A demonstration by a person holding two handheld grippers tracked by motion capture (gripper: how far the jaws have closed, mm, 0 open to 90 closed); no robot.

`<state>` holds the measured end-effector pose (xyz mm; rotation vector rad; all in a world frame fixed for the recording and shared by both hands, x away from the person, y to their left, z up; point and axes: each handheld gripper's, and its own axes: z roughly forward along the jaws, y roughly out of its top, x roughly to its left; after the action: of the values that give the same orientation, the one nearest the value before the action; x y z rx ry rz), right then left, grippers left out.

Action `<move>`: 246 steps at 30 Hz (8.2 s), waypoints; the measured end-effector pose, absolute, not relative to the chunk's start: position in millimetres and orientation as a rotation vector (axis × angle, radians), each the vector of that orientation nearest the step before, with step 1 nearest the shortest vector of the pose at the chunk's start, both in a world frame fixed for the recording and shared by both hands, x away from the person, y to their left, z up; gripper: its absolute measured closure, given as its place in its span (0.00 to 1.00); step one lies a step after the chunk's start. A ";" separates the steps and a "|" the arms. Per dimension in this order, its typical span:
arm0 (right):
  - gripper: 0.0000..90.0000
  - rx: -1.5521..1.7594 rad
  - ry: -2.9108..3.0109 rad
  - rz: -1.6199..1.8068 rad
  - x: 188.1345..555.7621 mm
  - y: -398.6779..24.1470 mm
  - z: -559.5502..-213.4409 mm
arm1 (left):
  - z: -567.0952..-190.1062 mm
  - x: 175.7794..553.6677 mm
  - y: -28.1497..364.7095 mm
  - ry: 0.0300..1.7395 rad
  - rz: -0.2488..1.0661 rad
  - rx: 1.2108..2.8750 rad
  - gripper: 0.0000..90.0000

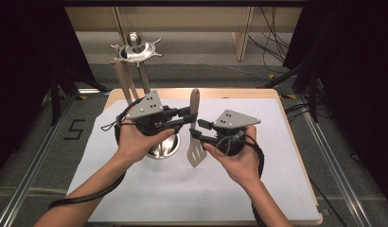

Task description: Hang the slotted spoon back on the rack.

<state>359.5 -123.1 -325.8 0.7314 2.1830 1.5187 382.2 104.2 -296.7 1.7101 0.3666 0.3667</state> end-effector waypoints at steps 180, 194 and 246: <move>0.59 1.079 2.102 1.301 368.6 -203.5 -360.9 | -270.4 418.0 221.9 0.402 0.319 1.627 0.83; 0.59 1.081 2.104 1.295 368.9 -203.5 -361.6 | -275.2 421.3 220.9 0.442 0.336 1.620 0.83; 0.56 1.131 2.103 1.306 366.6 -203.5 -362.0 | -309.1 364.1 239.3 0.545 0.600 1.603 0.59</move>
<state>366.6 -203.5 -362.0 1.1308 2.1034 1.3062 364.1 239.3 -309.1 1.6029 0.5446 0.5997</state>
